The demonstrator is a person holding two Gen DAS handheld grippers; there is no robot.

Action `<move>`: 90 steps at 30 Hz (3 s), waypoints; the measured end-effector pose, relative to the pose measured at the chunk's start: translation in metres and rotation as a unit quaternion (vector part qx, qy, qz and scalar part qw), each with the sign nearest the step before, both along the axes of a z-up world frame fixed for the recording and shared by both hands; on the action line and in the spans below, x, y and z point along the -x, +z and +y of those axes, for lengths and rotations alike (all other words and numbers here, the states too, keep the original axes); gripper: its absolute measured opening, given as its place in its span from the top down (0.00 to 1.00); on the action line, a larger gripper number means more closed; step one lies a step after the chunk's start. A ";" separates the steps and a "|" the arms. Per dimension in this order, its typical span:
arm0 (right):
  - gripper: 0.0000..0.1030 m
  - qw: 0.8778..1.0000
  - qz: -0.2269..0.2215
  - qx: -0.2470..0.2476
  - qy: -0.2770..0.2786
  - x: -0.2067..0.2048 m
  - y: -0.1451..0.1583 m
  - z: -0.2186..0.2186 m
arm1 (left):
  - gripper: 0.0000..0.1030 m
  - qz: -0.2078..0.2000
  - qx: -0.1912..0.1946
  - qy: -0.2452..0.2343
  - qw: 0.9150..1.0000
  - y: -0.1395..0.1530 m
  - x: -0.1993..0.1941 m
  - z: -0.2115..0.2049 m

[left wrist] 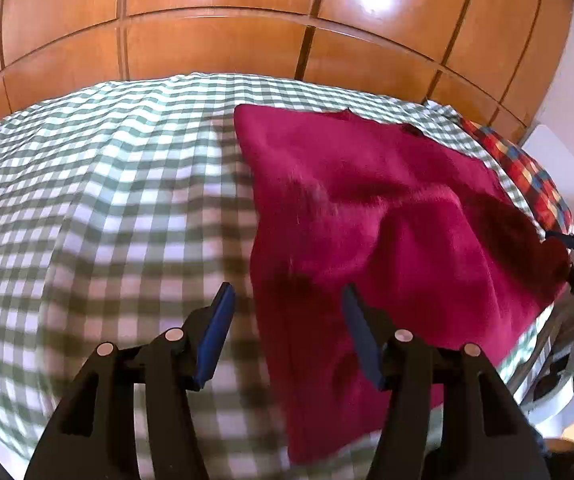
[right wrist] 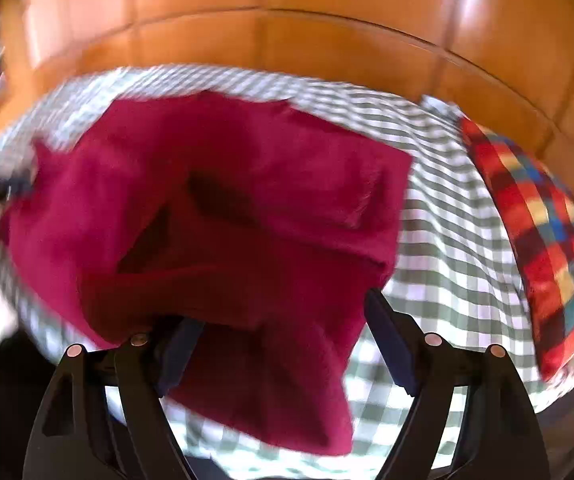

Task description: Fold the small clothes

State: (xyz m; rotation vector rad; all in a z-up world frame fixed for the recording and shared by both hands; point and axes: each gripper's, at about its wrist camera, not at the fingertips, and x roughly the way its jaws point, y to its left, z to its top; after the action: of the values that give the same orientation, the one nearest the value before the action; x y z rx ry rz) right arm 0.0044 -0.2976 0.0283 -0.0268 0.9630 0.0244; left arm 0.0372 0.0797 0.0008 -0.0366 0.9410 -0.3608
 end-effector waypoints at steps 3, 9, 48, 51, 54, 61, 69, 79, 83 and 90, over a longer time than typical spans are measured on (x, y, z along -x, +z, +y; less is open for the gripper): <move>0.23 0.989 0.027 -0.075 -0.125 -0.014 -0.013 -0.053 | 0.46 0.011 0.012 0.026 1.000 -0.002 -0.021 0.002; 0.23 0.987 0.010 -0.119 -0.111 -0.002 -0.010 -0.071 | 0.46 0.017 0.040 0.026 0.999 -0.002 -0.032 0.009; 0.92 0.990 -0.100 -0.028 -0.090 -0.113 0.075 -0.060 | 0.93 -0.105 0.068 0.039 0.991 0.077 -0.127 -0.011; 0.92 0.991 -0.073 -0.023 -0.111 -0.147 0.051 -0.065 | 0.93 -0.093 0.015 0.052 0.994 0.060 -0.167 -0.034; 0.92 0.991 -0.021 -0.023 -0.131 -0.179 0.009 -0.068 | 0.93 -0.064 -0.026 0.059 0.996 0.035 -0.198 -0.050; 0.72 0.988 0.024 -0.057 -0.142 -0.183 -0.033 -0.073 | 0.71 -0.005 -0.079 0.081 0.994 -0.017 -0.217 -0.050; 0.30 0.985 -0.021 -0.119 -0.119 -0.097 0.007 -0.085 | 0.68 -0.016 -0.012 0.075 0.997 0.002 -0.160 -0.014; 0.46 0.985 0.011 -0.160 -0.065 0.010 -0.005 -0.071 | 0.51 0.006 0.074 0.026 0.997 -0.011 -0.051 0.009; 0.59 0.988 0.028 -0.143 -0.056 0.012 -0.022 -0.059 | 0.51 0.016 0.095 0.021 0.995 -0.020 -0.038 0.012; 0.92 0.994 0.030 -0.096 -0.034 0.004 -0.017 -0.043 | 0.75 0.032 0.085 0.010 0.996 -0.026 -0.046 0.004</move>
State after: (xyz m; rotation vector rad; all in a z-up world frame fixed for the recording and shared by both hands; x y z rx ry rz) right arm 0.0007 -0.3409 0.0110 0.1845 1.0185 0.0554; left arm 0.0836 0.0834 -0.0253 -0.2143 0.9698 -0.4233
